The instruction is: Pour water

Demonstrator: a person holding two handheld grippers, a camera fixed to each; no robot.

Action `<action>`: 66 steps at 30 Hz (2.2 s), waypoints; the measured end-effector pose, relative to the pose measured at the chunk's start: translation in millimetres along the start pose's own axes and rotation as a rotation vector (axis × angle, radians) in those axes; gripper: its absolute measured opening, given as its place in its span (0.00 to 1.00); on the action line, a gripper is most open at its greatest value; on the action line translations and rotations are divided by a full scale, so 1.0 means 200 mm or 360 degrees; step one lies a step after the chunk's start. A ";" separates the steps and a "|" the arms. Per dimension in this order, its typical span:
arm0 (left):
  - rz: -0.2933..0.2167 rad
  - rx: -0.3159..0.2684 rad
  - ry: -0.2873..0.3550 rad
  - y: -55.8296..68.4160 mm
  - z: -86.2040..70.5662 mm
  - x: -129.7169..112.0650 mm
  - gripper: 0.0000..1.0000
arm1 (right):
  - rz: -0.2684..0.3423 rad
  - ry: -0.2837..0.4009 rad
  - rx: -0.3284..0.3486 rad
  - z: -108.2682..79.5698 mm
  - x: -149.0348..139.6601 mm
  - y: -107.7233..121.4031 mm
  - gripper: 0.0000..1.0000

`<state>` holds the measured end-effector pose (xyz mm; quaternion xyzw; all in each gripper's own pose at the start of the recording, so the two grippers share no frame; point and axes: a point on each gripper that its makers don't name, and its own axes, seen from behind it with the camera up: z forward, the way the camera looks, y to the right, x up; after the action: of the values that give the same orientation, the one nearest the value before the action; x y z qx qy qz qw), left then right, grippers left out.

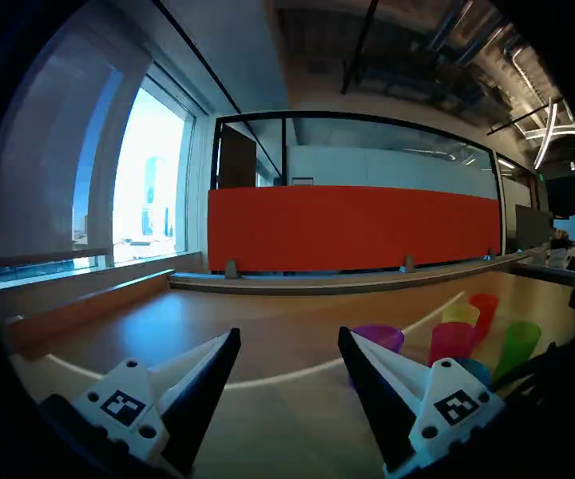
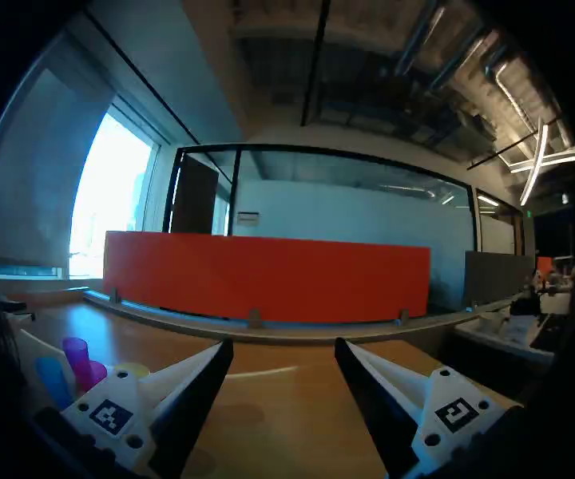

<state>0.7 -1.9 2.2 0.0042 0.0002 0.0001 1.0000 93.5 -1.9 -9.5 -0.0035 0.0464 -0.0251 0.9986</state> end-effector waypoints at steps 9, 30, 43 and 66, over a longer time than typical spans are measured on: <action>0.0000 0.0000 0.0000 0.00 0.00 0.00 0.90 | 0.0064 0.0012 -0.0003 0.00 -0.12 0.00 0.98; -0.0001 0.0000 0.0001 0.00 0.00 0.00 0.91 | 0.0054 -0.0048 -0.0020 0.00 -0.34 0.02 0.98; 0.0000 0.0000 0.0000 0.00 0.00 0.00 0.91 | 0.0047 -0.0080 -0.0020 0.01 -0.40 0.01 0.98; 0.0000 0.0000 0.0001 0.00 0.00 0.00 0.91 | 0.0077 -0.0146 -0.0028 0.01 -0.47 0.02 0.99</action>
<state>0.7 -1.3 1.9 0.0043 0.0003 -0.0001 1.0000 1.0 6.4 2.0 -0.0124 0.0009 -0.0005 0.9999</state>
